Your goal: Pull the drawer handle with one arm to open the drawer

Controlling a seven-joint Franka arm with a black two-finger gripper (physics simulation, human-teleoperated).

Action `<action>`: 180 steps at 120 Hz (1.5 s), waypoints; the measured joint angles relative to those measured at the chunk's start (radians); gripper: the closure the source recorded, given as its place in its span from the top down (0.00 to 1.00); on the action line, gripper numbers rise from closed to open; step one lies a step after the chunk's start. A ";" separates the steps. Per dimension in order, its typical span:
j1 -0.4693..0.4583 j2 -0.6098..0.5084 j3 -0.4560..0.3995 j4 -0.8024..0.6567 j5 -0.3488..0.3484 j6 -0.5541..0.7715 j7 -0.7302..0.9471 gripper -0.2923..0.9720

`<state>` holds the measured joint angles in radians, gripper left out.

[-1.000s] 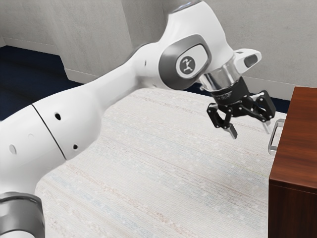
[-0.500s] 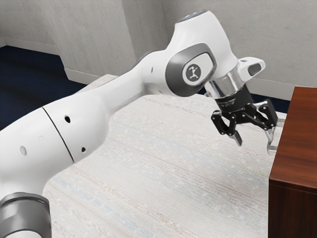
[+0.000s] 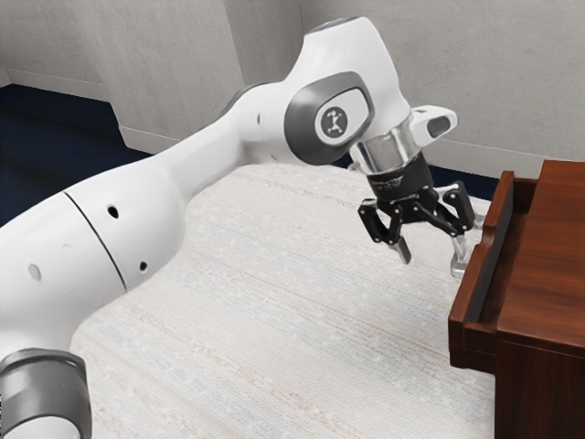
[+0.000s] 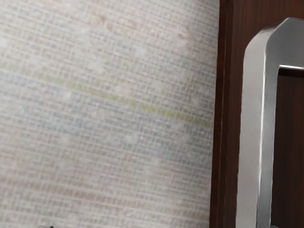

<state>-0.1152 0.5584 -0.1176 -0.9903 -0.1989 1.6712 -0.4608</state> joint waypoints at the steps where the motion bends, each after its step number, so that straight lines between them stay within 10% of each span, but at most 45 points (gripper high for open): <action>1: -0.001 -0.001 0.005 0.000 -0.003 -0.002 0.001 0.64; 180: -0.015 -0.181 0.270 -0.148 -0.141 -0.149 0.192 0.64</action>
<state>-0.1301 0.3772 0.1527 -1.1386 -0.3404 1.5219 -0.2683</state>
